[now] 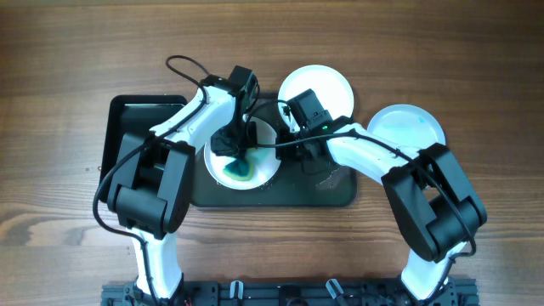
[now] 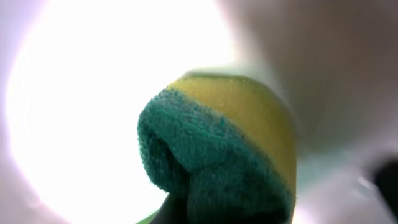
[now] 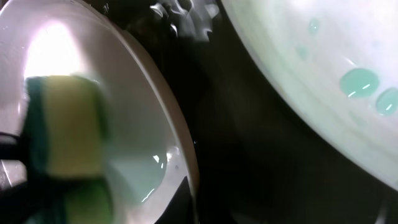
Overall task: Clean dirty plates on tray and stack at the side
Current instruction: 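Scrub the held plate with the sponge in the left gripper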
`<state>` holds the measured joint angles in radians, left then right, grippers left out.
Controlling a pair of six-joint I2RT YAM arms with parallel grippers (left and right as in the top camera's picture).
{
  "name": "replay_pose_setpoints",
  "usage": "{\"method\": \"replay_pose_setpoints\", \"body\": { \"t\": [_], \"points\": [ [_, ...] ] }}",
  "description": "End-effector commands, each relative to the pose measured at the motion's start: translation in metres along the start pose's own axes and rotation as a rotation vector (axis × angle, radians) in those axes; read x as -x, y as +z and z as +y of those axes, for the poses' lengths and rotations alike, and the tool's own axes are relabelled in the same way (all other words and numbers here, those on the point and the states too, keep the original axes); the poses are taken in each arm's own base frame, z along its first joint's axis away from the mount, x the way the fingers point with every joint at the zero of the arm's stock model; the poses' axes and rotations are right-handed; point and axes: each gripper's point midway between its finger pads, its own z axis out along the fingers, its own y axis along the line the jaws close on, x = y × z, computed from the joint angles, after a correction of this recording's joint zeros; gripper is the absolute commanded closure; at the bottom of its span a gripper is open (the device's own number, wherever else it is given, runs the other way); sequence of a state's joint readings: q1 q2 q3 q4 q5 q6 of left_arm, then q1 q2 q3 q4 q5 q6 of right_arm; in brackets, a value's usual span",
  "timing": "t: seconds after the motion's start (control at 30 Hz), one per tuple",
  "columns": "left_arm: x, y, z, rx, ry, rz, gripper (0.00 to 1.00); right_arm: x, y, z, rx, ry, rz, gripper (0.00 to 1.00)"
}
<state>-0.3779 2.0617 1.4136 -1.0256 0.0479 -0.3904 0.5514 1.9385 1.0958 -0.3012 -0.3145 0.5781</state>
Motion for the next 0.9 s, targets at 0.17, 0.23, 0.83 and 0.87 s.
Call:
{"method": "replay_pose_setpoints", "body": {
  "t": [0.17, 0.23, 0.83, 0.87],
  "points": [
    [0.038, 0.003, 0.070, 0.338, -0.251, -0.204, 0.96, -0.013, 0.012, -0.019, -0.053, 0.022, 0.044, 0.96],
    [0.047, 0.004, 0.064, 0.306, -0.260, -0.240, 0.96, -0.014, 0.012, -0.019, -0.053, 0.021, 0.045, 0.96],
    [0.023, -0.013, -0.092, -0.572, 0.379, -0.087, 0.96, -0.014, 0.011, -0.020, -0.057, 0.021, 0.045, 0.96],
    [0.023, -0.013, -0.092, -0.572, 0.380, -0.087, 0.96, -0.014, 0.011, -0.020, -0.057, 0.021, 0.045, 0.96]
  ]
}}
